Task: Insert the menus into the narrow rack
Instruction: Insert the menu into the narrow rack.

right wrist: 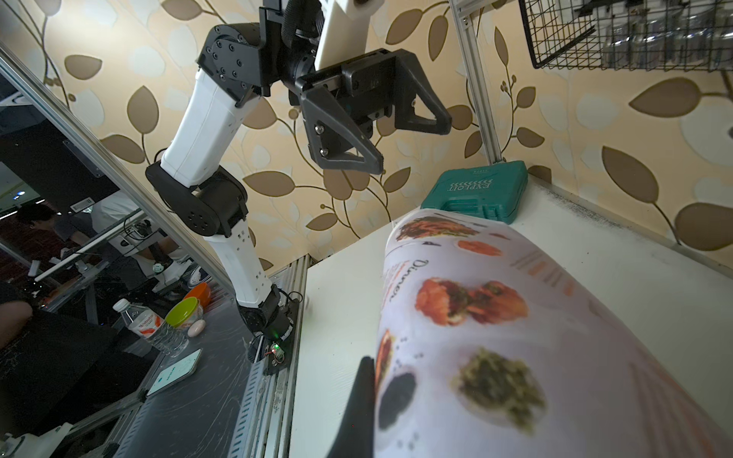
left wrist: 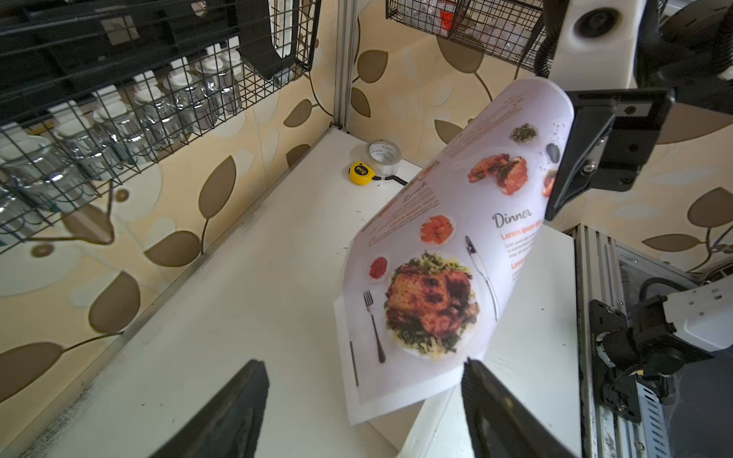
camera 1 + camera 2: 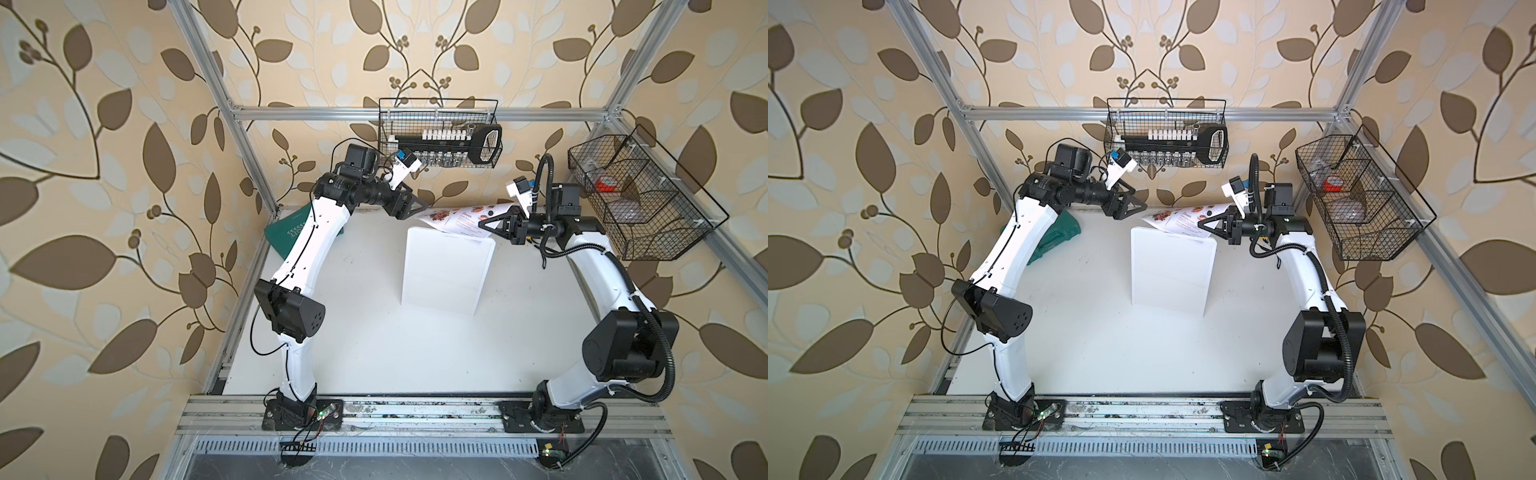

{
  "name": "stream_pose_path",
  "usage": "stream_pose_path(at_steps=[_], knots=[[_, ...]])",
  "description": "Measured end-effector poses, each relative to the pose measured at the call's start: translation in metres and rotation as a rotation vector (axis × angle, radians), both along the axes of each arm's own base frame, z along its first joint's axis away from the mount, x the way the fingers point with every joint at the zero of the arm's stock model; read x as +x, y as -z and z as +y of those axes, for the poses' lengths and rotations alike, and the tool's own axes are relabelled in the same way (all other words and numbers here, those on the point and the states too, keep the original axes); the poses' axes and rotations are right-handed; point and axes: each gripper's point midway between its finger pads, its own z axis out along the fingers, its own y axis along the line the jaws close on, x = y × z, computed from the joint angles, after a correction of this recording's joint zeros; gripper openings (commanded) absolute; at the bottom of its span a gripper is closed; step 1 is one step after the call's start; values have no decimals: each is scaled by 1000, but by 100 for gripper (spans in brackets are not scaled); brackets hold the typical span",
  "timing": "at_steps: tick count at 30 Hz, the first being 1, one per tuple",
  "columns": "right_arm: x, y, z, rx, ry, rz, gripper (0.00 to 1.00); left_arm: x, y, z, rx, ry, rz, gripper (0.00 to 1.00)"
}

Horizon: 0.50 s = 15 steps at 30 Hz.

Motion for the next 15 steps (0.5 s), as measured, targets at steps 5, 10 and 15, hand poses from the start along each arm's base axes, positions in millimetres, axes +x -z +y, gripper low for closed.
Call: stream_pose_path(at_steps=[5,10,15], knots=[[-3,4,1,-6,-7,5,0,-2,11,-3,-1,21,56,85],[-2,7,2,-15,-2,9,0,-3,14,-4,-1,27,70,86],[5,11,0,-32,23,17,0,-3,13,-3,1,25,70,86]])
